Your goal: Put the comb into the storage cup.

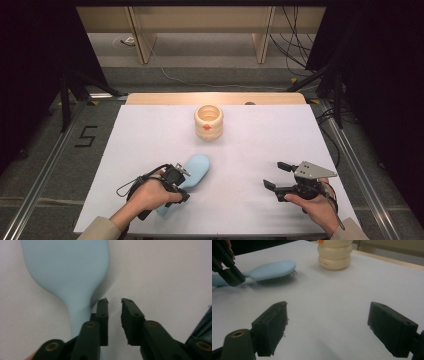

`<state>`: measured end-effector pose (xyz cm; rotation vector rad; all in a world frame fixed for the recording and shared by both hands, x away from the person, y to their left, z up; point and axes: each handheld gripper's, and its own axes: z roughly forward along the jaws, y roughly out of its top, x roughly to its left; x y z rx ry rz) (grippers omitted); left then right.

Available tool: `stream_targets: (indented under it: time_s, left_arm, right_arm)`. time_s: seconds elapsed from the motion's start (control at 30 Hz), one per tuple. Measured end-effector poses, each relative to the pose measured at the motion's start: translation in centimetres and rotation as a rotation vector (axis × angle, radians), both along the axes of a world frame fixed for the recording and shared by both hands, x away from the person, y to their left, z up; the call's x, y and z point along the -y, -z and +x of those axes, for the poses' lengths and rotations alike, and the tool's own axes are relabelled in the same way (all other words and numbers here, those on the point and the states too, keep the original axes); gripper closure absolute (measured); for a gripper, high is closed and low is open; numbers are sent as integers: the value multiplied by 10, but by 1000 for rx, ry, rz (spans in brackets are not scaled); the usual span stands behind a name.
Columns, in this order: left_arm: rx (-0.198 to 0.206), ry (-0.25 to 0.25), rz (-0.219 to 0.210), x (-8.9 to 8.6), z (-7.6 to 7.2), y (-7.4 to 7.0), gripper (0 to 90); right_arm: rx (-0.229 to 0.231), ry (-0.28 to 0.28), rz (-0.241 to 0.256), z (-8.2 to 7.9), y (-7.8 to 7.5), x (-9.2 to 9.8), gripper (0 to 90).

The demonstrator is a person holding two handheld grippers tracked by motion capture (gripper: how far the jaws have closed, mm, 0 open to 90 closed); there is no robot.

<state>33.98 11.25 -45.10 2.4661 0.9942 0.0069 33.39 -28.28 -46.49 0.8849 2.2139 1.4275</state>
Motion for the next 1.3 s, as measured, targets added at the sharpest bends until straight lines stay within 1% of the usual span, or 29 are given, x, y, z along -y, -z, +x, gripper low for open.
stream_targets:
  time_s: [0.07, 0.1, 0.17, 0.2, 0.23, 0.27, 0.3, 0.37, 0.4, 0.43, 0.47, 0.5, 0.53, 0.57, 0.63, 0.7, 0.8, 0.93, 1.0, 1.07, 1.17, 1.2, 1.27, 1.3]
  left_arm:
    - [14, 12, -38, -3, -3, -5, 648]
    - [30, 16, -73, -5, -5, -8, 595]
    - [83, 39, -122, -10, -8, -14, 483]
    - [119, 42, -147, -14, -9, -17, 431]
    - [144, 45, -153, -16, -10, -18, 366]
    - [185, 45, -157, -20, -11, -20, 323]
    - [220, 48, -156, -23, -12, -21, 279]
    - [287, 40, -154, -29, -13, -21, 198]
    - [321, 31, -164, -32, -13, -20, 177]
    - [364, 27, -188, -36, -13, -19, 165]
    - [379, 29, -194, -38, -13, -18, 145]
    - [399, 22, -203, -42, -13, -17, 138]
    - [410, 9, -214, -45, -13, -15, 122]
    - [432, -18, -238, -49, -12, -14, 104]
    - [455, -54, -266, -56, -12, -12, 77]
    - [471, -75, -271, -61, -10, -12, 46]
    - [494, -116, -297, -66, -8, -14, 8]
    - [509, -145, -291, -70, -6, -14, 0]
    - [505, -147, -274, -70, -5, -13, 0]
    - [507, -149, -270, -69, -4, -13, 0]
    - [491, -139, -260, -66, -3, -13, 0]
    - [481, -141, -249, -65, -2, -13, 0]
    - [446, -142, -217, -61, -1, -13, 0]
    - [411, -147, -196, -60, 0, -13, 2]
  right_arm:
    - [1, -1, 1, 0, 0, 0, 171]
    - [1, -1, 1, 0, 0, 0, 171]
    - [-1, -1, 2, 0, 0, 0, 170]
    - [-1, -2, 2, 0, 0, 0, 170]
    - [1, -1, 0, 0, 0, 0, 170]
    - [2, -1, 0, 0, 0, 0, 170]
    - [2, -1, 0, 0, 0, 0, 170]
    - [2, -1, 3, 0, 0, 0, 168]
    - [3, -2, 5, 0, 0, 0, 167]
    - [3, -2, 7, 0, 0, 0, 167]
    - [4, -1, 6, 0, 0, 0, 166]
    - [5, -1, 6, 0, -1, 0, 166]
    - [7, -2, 7, 0, -1, 0, 165]
    - [4, 0, 9, 0, -1, 1, 164]
    - [4, 0, 15, -1, -1, 1, 162]
    - [7, 2, 20, -1, -2, 1, 162]
    - [12, 0, 19, -1, -2, 1, 161]
    - [14, 2, 28, -2, -3, 1, 161]
    - [15, -1, 25, -3, -3, 1, 161]
    - [14, -2, 25, -4, -3, 1, 161]
    - [13, -1, 28, -5, -3, 1, 161]
    - [11, 0, 28, -5, -3, 1, 160]
    - [10, 1, 28, -5, -3, 1, 161]
    - [11, 0, 29, -5, -3, 1, 160]
